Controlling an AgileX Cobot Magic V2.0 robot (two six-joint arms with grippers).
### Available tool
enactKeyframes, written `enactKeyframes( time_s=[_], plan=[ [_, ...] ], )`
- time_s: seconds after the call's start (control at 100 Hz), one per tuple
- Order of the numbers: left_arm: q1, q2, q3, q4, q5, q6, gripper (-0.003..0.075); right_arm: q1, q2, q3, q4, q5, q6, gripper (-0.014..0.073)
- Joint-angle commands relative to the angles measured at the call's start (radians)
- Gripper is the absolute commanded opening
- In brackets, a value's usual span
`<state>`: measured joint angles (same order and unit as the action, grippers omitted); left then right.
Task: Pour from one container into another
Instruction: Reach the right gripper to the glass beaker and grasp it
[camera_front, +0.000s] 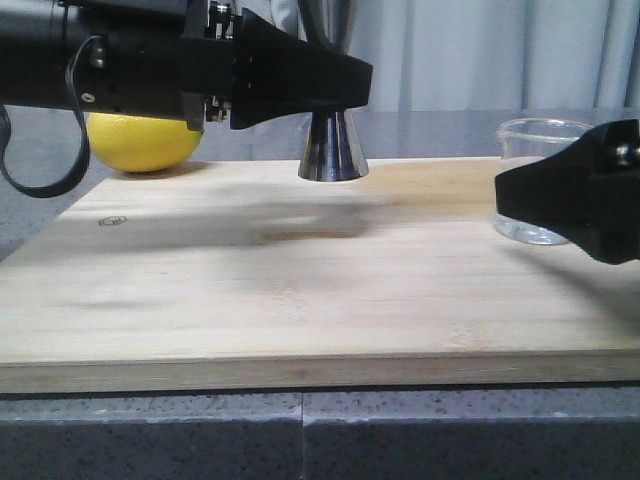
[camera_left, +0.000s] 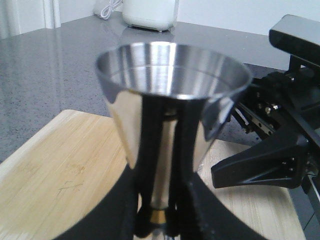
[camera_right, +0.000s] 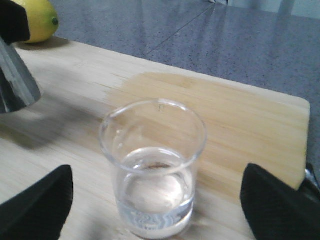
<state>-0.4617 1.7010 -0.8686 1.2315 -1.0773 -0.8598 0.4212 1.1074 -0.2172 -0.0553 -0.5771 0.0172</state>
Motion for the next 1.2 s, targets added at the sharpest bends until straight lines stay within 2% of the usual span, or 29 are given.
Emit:
enactKeyframes(
  time_s=[0.0, 0.08, 0.28, 0.69, 1.19],
  plan=[
    [0.001, -0.048, -0.029, -0.045, -0.068, -0.016, -0.0019, 0.004, 0.022, -0.015, -0.014, -0.145, -0.008, 0.0614],
    [0.001, -0.048, -0.029, -0.042, -0.068, -0.016, -0.0019, 0.004, 0.05, -0.004, -0.014, -0.195, -0.008, 0.0609],
    [0.001, -0.048, -0.029, -0.035, -0.068, -0.017, -0.0019, 0.004, 0.11, 0.026, -0.014, -0.315, -0.008, 0.053],
    [0.001, -0.048, -0.029, -0.021, -0.068, -0.019, -0.0019, 0.004, 0.229, 0.039, -0.014, -0.509, -0.008, 0.0529],
    [0.001, -0.048, -0.029, -0.019, -0.068, -0.021, -0.0019, 0.004, 0.308, 0.041, 0.007, -0.632, -0.008, 0.0529]
  ],
)
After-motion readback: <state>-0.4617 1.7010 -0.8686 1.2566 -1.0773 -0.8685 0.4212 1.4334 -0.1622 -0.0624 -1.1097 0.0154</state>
